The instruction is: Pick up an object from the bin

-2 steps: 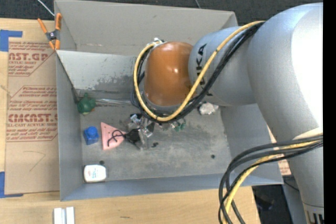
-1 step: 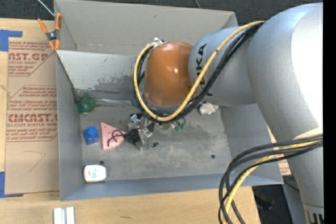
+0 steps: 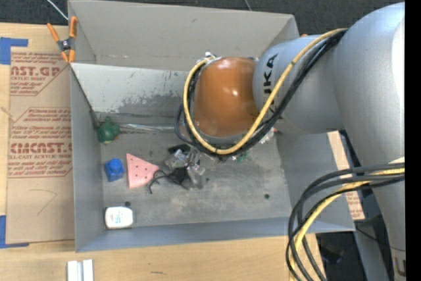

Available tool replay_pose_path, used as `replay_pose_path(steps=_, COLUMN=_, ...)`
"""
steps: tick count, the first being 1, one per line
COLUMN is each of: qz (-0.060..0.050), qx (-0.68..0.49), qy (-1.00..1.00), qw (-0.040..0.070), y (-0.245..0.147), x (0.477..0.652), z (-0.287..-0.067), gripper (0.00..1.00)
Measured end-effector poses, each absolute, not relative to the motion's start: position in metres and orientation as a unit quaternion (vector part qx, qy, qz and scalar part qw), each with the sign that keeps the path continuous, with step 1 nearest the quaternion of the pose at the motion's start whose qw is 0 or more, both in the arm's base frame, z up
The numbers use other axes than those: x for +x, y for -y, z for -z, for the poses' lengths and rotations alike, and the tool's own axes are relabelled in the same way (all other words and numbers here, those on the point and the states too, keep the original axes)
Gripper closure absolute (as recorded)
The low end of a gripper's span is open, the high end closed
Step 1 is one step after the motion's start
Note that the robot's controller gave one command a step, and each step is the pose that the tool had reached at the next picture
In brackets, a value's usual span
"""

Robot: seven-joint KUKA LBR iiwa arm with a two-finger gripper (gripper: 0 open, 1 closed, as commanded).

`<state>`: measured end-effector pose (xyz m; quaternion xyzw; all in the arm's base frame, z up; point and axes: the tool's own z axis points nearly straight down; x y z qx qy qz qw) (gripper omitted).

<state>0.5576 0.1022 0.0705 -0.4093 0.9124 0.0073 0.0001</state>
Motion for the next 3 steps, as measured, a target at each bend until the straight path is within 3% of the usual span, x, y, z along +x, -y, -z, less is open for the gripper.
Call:
replay_pose_path(steps=1, qz=-0.008, qx=-0.325, qy=-0.946, qw=-0.001, y=-0.092, x=0.574, z=-0.071, gripper=1.00)
replay_pose_path(steps=2, qz=-0.008, qx=-0.349, qy=-0.937, qw=0.000, y=-0.090, x=0.574, z=-0.071, gripper=1.00)
replay_pose_path(steps=3, qz=-0.009, qx=-0.327, qy=-0.945, qw=0.001, y=-0.082, x=0.585, z=-0.071, gripper=1.00)
